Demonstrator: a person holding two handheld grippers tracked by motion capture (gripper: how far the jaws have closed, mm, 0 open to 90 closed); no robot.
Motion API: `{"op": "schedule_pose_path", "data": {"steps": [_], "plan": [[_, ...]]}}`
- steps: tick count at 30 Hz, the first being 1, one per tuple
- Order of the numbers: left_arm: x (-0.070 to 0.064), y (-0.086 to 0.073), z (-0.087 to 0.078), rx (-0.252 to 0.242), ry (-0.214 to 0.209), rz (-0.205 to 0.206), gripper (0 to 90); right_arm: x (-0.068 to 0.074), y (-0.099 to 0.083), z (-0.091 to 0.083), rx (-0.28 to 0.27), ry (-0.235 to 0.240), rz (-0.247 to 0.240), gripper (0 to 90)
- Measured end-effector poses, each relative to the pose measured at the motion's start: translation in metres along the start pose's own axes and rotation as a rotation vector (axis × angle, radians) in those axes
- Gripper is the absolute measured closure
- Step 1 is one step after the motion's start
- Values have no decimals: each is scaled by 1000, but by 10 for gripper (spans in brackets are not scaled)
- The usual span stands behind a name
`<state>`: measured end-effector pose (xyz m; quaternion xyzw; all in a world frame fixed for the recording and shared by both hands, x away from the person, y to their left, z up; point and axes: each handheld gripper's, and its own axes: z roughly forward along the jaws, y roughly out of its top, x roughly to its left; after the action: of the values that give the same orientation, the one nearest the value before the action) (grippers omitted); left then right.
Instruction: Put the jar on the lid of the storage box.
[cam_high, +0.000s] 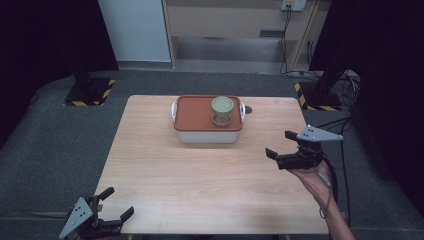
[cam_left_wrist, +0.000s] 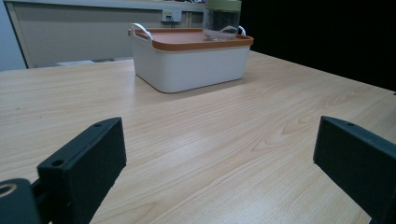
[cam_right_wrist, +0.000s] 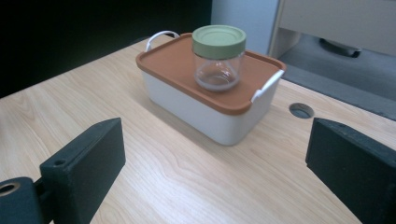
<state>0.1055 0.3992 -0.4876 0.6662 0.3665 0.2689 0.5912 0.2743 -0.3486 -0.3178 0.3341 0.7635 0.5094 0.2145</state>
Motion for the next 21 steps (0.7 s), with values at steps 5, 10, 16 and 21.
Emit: {"op": "schedule_pose_path", "data": {"steps": [5,10,16,21], "plan": [[0,0,0,5,-3,2,16,2,-12,-14,-8,-13,26,48],[0,0,1,5,-4,1,16,12,-28,-32,-12,-58,34,48],[0,1,1,8,-3,4,16,23,-51,-52,-31,-96,54,48],[0,1,1,11,2,2,16,29,-74,-63,-54,-113,87,45]]}}
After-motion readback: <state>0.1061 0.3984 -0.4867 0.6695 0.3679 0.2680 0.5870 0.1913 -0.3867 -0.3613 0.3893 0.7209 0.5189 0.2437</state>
